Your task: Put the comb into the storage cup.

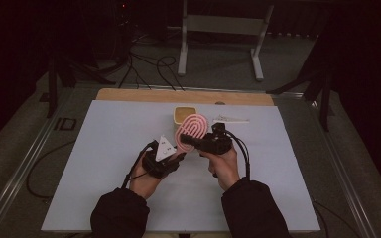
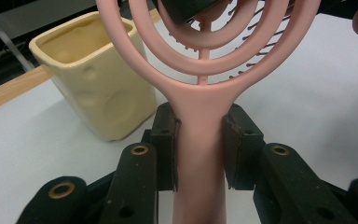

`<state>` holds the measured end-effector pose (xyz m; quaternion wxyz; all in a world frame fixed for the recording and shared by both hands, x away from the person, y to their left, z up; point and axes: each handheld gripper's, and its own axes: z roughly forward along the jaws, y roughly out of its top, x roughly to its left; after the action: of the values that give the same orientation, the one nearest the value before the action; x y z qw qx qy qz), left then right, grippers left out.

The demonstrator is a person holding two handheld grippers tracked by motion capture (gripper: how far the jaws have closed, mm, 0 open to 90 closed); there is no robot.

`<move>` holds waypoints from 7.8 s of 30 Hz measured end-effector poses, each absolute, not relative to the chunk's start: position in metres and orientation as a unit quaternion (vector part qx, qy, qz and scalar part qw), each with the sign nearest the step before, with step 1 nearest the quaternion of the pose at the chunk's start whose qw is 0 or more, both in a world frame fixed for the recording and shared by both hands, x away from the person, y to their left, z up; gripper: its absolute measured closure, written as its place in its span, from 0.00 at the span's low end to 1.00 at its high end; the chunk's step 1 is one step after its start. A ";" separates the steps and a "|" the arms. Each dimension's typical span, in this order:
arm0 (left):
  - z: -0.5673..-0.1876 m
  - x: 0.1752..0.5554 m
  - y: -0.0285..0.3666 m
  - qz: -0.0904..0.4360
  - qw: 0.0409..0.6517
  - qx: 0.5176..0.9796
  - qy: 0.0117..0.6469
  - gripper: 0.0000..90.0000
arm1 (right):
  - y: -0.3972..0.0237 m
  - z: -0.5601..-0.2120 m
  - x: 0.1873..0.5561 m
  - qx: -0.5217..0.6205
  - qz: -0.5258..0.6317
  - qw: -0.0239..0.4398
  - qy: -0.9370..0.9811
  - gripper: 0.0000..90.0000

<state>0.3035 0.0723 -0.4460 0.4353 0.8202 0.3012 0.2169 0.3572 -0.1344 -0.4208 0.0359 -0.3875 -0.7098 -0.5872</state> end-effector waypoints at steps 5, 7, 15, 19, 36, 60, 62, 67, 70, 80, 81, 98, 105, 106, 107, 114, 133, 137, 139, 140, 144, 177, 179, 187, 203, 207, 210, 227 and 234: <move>-0.446 0.304 0.074 0.211 0.439 0.820 0.300 0.76 | -0.133 -0.420 0.357 -0.385 -0.588 0.037 -0.710 0.70; -0.446 0.304 0.074 0.206 0.441 0.820 0.301 0.72 | -0.133 -0.420 0.356 -0.385 -0.588 0.036 -0.710 0.70; -0.445 0.305 0.076 0.181 0.452 0.821 0.298 0.56 | -0.131 -0.420 0.355 -0.383 -0.590 0.036 -0.710 0.70; -0.444 0.303 0.079 0.193 0.448 0.816 0.310 0.41 | -0.130 -0.421 0.356 -0.383 -0.591 0.036 -0.709 0.70; -0.441 0.295 0.126 0.231 0.483 0.766 0.354 0.01 | -0.129 -0.422 0.355 -0.383 -0.591 0.037 -0.709 0.70; -0.477 0.252 0.209 0.267 0.487 0.738 0.383 0.00 | -0.130 -0.420 0.357 -0.390 -0.589 0.030 -0.707 0.70; -0.479 0.248 0.214 0.265 0.489 0.738 0.383 0.00 | -0.131 -0.419 0.357 -0.391 -0.589 0.029 -0.707 0.70; -0.480 0.238 0.225 0.270 0.485 0.735 0.389 0.00 | -0.134 -0.416 0.357 -0.394 -0.590 0.027 -0.705 0.70; -0.480 0.234 0.233 0.278 0.492 0.724 0.397 0.00 | -0.137 -0.413 0.358 -0.395 -0.590 0.025 -0.704 0.70; -0.486 0.232 0.240 0.286 0.495 0.711 0.409 0.00 | -0.142 -0.405 0.363 -0.401 -0.592 0.023 -0.699 0.70; -0.486 0.232 0.239 0.286 0.494 0.712 0.408 0.00 | -0.143 -0.403 0.364 -0.401 -0.591 0.021 -0.700 0.70; -0.491 0.233 0.234 0.278 0.496 0.716 0.406 0.00 | -0.143 -0.390 0.372 -0.403 -0.595 0.017 -0.696 0.69; -0.492 0.234 0.233 0.275 0.494 0.718 0.406 0.00 | -0.143 -0.387 0.376 -0.406 -0.598 0.020 -0.691 0.69; -0.493 0.235 0.232 0.274 0.494 0.719 0.406 0.00 | -0.143 -0.386 0.377 -0.406 -0.599 0.022 -0.690 0.70; -0.493 0.235 0.232 0.274 0.494 0.719 0.406 0.00 | -0.143 -0.386 0.378 -0.407 -0.599 0.023 -0.690 0.70; -0.493 0.235 0.231 0.273 0.492 0.720 0.406 0.00 | -0.144 -0.382 0.383 -0.410 -0.599 0.020 -0.688 0.70; -0.494 0.235 0.231 0.274 0.492 0.719 0.407 0.00 | -0.140 -0.372 0.393 -0.408 -0.604 0.018 -0.684 0.70; -0.494 0.235 0.231 0.274 0.492 0.720 0.406 0.00 | -0.142 -0.371 0.396 -0.409 -0.606 0.016 -0.682 0.70; -0.494 0.235 0.231 0.274 0.492 0.719 0.406 0.00 | -0.142 -0.370 0.397 -0.411 -0.606 0.017 -0.681 0.70; -0.494 0.235 0.231 0.274 0.492 0.719 0.406 0.00 | -0.143 -0.369 0.398 -0.412 -0.606 0.015 -0.680 0.70; -0.494 0.235 0.230 0.274 0.491 0.720 0.406 0.00 | -0.144 -0.367 0.401 -0.412 -0.608 0.011 -0.679 0.70; -0.495 0.234 0.230 0.275 0.489 0.721 0.406 0.00 | -0.146 -0.361 0.421 -0.430 -0.615 -0.008 -0.661 0.70; -0.495 0.234 0.230 0.276 0.489 0.721 0.406 0.00 | -0.147 -0.361 0.422 -0.434 -0.615 -0.007 -0.658 0.70; -0.495 0.234 0.229 0.275 0.489 0.721 0.406 0.00 | -0.151 -0.359 0.427 -0.442 -0.619 -0.013 -0.649 0.70; -0.495 0.234 0.229 0.275 0.489 0.722 0.406 0.00 | -0.153 -0.351 0.434 -0.447 -0.627 -0.025 -0.638 0.70; -0.495 0.234 0.230 0.275 0.489 0.721 0.407 0.00 | -0.153 -0.350 0.437 -0.450 -0.629 -0.028 -0.634 0.70; -0.495 0.234 0.230 0.276 0.490 0.720 0.407 0.00 | -0.152 -0.349 0.438 -0.450 -0.631 -0.030 -0.632 0.70; -0.495 0.234 0.230 0.276 0.490 0.721 0.405 0.00 | -0.150 -0.346 0.446 -0.461 -0.635 -0.041 -0.618 0.70; -0.495 0.233 0.230 0.276 0.491 0.720 0.407 0.00 | -0.147 -0.344 0.451 -0.465 -0.628 -0.055 -0.621 0.70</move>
<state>0.2334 0.2298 -0.4948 0.4905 0.7196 0.4069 0.2756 0.4507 -0.1470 -0.3438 -0.0554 -0.4653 -0.6212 -0.6281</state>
